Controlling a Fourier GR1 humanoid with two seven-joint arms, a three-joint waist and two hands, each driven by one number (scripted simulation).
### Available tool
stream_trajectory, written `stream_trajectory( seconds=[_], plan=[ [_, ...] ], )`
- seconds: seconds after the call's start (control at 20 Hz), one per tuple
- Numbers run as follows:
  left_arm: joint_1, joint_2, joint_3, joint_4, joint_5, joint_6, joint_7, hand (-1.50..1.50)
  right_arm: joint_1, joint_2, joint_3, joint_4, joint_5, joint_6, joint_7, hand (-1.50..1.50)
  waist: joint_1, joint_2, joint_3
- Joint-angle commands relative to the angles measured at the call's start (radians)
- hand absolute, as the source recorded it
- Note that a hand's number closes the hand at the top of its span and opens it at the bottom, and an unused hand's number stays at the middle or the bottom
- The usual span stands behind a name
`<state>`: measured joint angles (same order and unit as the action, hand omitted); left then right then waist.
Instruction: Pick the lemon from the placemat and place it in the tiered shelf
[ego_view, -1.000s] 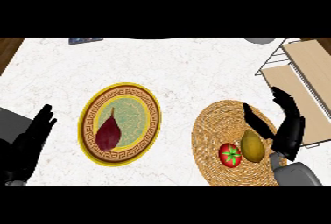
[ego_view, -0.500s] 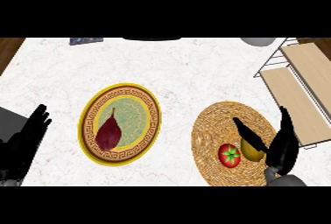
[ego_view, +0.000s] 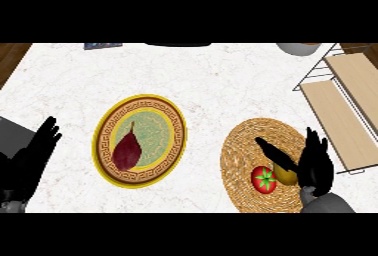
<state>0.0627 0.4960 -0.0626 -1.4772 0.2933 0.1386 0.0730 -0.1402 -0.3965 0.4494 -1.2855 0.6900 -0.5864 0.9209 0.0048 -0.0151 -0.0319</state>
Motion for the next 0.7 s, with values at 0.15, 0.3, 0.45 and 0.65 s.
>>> stream_trajectory(
  seconds=[0.15, 0.3, 0.45, 0.65],
  plan=[
    [-0.003, -0.003, 0.0, 0.014, 0.004, -0.017, -0.006, 0.0, -0.116, -0.03, 0.078, -0.071, 0.067, 0.423, 0.389, -1.5, 0.003, 0.003, 0.02],
    [-0.019, 0.004, 0.013, 0.024, -0.001, -0.004, 0.017, 0.0, -0.147, -0.054, 0.073, -0.175, 0.053, 0.56, 0.483, -1.5, -0.017, 0.003, 0.024],
    [0.008, 0.005, 0.016, 0.029, 0.009, -0.041, -0.017, 0.0, -0.144, -0.026, 0.089, -0.235, 0.061, 0.629, 0.564, -1.5, -0.013, 0.004, 0.026],
    [-0.021, -0.027, 0.011, 0.036, 0.001, -0.005, 0.013, 0.0, -0.113, -0.006, 0.058, -0.269, 0.064, 0.683, 0.566, -1.5, -0.026, 0.007, 0.028]
  ],
)
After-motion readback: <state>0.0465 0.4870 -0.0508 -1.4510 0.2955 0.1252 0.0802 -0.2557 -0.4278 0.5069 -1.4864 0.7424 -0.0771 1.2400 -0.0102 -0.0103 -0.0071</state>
